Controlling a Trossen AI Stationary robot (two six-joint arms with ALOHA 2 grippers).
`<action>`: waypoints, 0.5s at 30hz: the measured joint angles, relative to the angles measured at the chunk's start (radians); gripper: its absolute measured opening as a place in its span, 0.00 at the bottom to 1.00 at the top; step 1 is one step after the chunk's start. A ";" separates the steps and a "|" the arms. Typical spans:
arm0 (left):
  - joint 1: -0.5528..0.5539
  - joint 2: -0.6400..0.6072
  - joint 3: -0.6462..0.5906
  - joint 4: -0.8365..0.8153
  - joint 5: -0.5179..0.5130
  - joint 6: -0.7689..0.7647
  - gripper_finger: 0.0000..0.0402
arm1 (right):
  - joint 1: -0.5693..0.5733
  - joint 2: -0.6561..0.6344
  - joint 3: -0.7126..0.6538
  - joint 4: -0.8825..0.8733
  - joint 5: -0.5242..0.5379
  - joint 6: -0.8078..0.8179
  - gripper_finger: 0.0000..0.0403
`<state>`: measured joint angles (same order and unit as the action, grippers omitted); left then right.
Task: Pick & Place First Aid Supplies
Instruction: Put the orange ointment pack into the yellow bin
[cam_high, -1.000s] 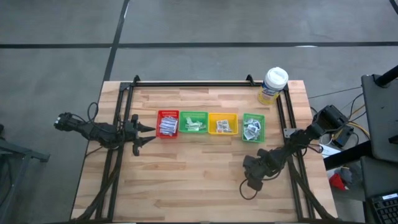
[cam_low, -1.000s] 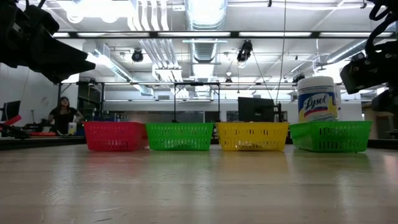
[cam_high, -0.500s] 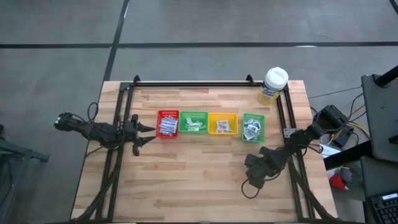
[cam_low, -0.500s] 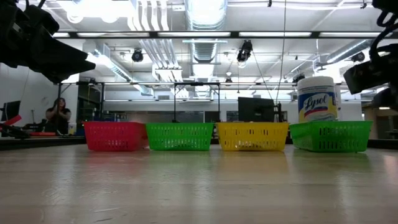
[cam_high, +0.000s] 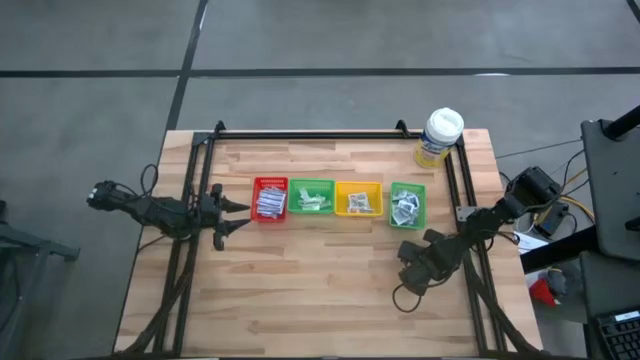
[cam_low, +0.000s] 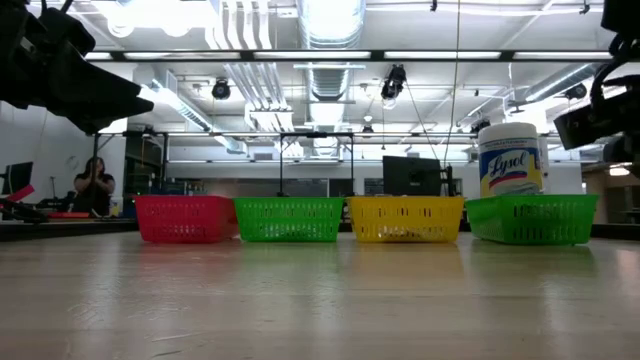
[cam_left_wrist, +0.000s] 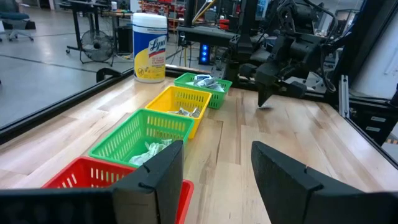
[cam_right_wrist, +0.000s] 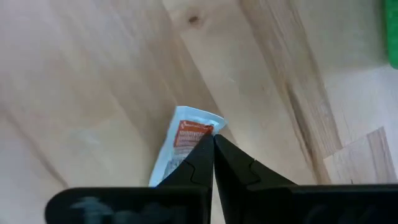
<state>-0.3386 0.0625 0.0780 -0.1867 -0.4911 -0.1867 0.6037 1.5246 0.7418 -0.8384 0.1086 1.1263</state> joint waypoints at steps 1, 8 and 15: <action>0.000 0.000 0.000 0.000 0.000 0.000 0.47 | 0.000 -0.006 0.000 0.000 0.000 0.000 0.02; 0.000 0.000 0.000 0.000 0.000 0.000 0.47 | 0.000 -0.027 0.002 0.004 -0.004 -0.001 0.04; 0.000 0.000 0.000 0.000 0.000 0.000 0.47 | 0.000 -0.073 0.003 0.005 -0.007 0.000 0.15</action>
<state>-0.3388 0.0626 0.0782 -0.1867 -0.4911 -0.1867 0.6041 1.4514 0.7449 -0.8330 0.1018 1.1263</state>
